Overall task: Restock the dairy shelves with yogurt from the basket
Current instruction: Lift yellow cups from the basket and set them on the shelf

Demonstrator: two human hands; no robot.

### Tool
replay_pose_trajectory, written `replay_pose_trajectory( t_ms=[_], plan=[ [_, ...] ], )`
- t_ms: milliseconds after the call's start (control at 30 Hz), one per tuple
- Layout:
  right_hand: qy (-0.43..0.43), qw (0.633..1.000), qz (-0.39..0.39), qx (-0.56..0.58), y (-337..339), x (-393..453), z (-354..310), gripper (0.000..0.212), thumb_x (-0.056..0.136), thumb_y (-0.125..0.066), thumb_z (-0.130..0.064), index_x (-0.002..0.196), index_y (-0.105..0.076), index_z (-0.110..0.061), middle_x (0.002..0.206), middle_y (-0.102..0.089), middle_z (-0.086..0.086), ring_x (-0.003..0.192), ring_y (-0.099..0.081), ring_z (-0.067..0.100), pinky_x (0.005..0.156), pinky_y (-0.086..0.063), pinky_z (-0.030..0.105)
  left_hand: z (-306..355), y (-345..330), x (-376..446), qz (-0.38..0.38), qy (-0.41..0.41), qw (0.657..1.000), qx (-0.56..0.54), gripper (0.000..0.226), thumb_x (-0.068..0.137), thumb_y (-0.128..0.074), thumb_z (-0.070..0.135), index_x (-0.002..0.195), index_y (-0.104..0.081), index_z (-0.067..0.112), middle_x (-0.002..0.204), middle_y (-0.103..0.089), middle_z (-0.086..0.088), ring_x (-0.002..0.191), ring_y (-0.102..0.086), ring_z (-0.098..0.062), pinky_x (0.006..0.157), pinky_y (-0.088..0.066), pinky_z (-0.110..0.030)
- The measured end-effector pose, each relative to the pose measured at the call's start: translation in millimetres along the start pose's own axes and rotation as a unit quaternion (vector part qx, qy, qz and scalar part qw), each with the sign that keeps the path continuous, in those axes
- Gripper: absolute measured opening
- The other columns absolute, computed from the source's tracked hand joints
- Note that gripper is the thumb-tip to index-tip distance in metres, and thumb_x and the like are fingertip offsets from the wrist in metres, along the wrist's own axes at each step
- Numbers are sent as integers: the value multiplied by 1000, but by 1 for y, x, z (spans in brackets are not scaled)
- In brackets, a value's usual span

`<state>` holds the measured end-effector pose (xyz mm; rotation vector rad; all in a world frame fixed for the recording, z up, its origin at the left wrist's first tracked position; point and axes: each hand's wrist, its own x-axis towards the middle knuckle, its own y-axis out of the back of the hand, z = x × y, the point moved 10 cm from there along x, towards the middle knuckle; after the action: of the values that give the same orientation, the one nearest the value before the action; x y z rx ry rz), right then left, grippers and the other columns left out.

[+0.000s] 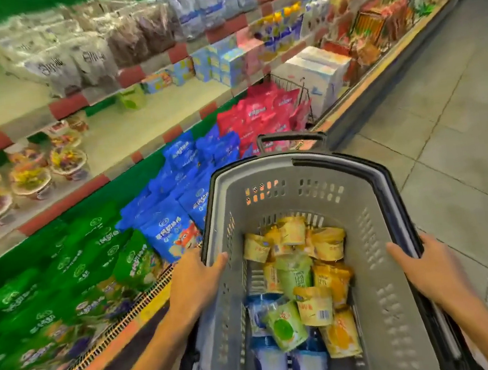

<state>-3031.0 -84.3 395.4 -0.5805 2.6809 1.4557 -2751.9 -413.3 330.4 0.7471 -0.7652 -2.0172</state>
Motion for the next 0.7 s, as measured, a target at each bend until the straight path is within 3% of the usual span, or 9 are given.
replay_pose_trajectory(
  t_ms=[67,133,233,333,433,500,533,567,700],
  plan=[
    [-5,1000,-19,-14,-11,29,-6,32,93,-67,-38,101,-44,-17,74,-55,-1,70,-56,24,55,-37,32,-1,-8,3,21,14,999,-42,30,90,-66,43,107,-67,18,97,-70,1,95,-66,-25,71,-39,-28],
    [-16,999,-24,-20,-16,51,-4,34,93,-66,-40,102,-49,-12,80,-59,3,72,-58,23,58,-43,35,0,-19,1,26,18,998,-62,30,90,-67,40,113,-65,22,101,-70,4,98,-66,-23,71,-39,-27],
    [-17,995,-81,-53,-39,95,-13,35,93,-67,-38,115,-57,-12,86,-62,10,76,-59,28,63,-46,38,-17,-40,-5,38,111,991,-69,29,91,-64,47,105,-63,21,97,-72,-3,96,-67,-29,67,-41,-33],
    [-21,990,-128,-58,-67,128,-29,53,91,-70,-34,135,-52,-10,107,-62,18,91,-58,36,79,-44,40,-41,-59,-20,48,207,971,-107,29,92,-63,49,107,-63,24,103,-72,2,101,-66,-23,74,-46,-32],
    [26,977,-199,-71,-108,157,-50,61,90,-72,-31,140,-50,-3,124,-59,25,108,-57,41,98,-46,49,-63,-77,-43,93,281,944,-146,25,90,-67,46,105,-61,27,99,-71,2,102,-66,-26,88,-49,-37],
    [82,954,-275,-89,-154,166,-71,58,94,-67,-19,144,-45,1,139,-51,28,126,-49,42,109,-35,46,-86,-98,-82,150,368,902,-170,26,89,-68,44,102,-63,22,92,-69,-1,98,-67,-28,83,-51,-36],
    [91,954,-273,-90,-156,168,-76,57,95,-65,-16,145,-42,1,143,-47,28,130,-46,41,109,-31,45,-92,-101,-80,149,370,902,-166,34,89,-67,47,107,-65,18,96,-71,-4,98,-67,-29,81,-51,-36],
    [111,940,-306,-104,-187,167,-83,56,96,-64,-18,145,-43,-1,142,-48,27,128,-47,40,106,-34,45,-108,-120,-110,168,425,872,-177,44,88,-66,50,113,-66,14,101,-73,-7,98,-67,-29,81,-52,-36],
    [217,893,-353,-176,-251,148,-92,43,94,-66,-36,128,-52,-13,107,-65,15,94,-61,35,77,-47,40,-133,-161,-178,245,509,799,-205,45,89,-64,52,113,-67,14,94,-71,-5,87,-65,-27,70,-48,-34]
  ],
)
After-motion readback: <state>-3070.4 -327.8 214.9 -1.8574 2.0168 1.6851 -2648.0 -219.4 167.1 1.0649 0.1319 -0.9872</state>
